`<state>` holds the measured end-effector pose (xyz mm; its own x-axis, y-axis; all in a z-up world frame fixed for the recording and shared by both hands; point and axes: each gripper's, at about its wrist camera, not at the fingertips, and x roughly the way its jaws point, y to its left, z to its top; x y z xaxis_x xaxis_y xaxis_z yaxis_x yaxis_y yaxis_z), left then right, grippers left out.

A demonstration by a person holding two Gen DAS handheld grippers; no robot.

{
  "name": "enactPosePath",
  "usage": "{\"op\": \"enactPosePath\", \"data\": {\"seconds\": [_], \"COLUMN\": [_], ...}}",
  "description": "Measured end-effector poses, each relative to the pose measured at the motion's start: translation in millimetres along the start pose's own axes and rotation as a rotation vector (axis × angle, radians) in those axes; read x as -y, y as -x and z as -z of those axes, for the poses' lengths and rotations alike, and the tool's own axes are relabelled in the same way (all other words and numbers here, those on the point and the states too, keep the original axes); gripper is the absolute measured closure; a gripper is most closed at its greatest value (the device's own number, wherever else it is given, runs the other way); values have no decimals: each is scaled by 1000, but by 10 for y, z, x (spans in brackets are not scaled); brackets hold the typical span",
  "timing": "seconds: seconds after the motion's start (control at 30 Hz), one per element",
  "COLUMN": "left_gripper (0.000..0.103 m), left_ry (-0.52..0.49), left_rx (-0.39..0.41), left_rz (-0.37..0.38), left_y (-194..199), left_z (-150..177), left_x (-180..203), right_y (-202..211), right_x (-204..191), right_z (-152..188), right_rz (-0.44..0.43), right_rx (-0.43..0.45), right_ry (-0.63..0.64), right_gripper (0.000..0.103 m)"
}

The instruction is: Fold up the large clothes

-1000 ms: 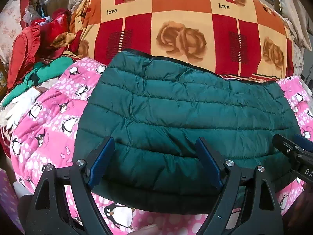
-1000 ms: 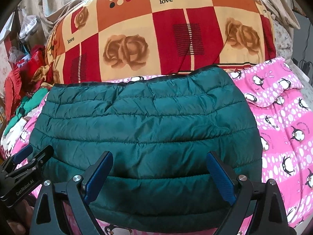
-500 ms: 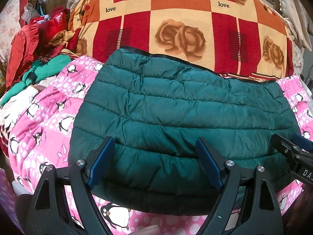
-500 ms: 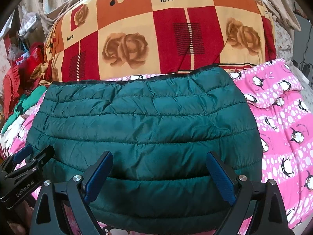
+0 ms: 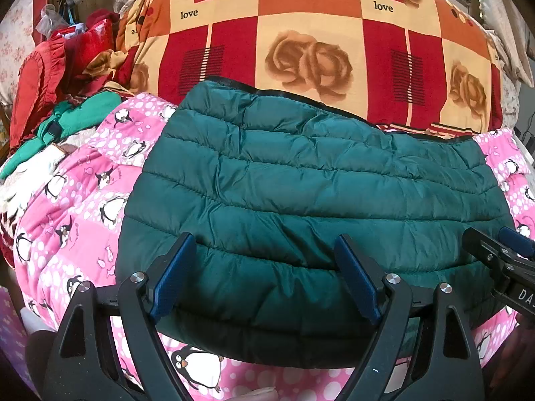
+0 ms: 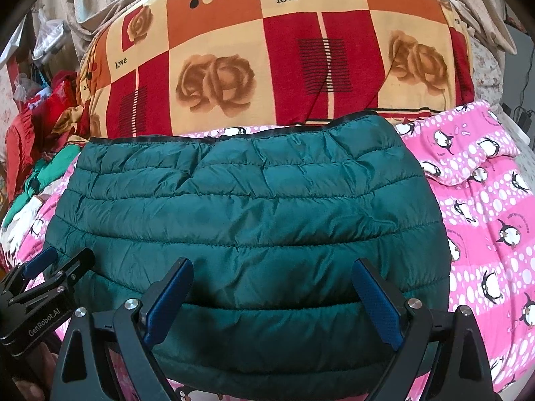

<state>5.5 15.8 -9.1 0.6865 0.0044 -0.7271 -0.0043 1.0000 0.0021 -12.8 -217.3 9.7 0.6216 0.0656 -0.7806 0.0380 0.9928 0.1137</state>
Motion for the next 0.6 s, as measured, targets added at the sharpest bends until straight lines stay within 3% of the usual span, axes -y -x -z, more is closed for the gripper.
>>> {"op": "enactPosePath", "data": {"seconds": [0.6], "left_gripper": [18], "left_ry": [2], "left_rx": [-7], "left_rz": [3], "left_y": [-28], "left_z": [9], "left_x": [8], "right_y": [-32], "right_x": [-9], "right_z": [3], "right_rz": [-4], "right_rx": [-7], "right_ry": [-5], "right_gripper": [9]}}
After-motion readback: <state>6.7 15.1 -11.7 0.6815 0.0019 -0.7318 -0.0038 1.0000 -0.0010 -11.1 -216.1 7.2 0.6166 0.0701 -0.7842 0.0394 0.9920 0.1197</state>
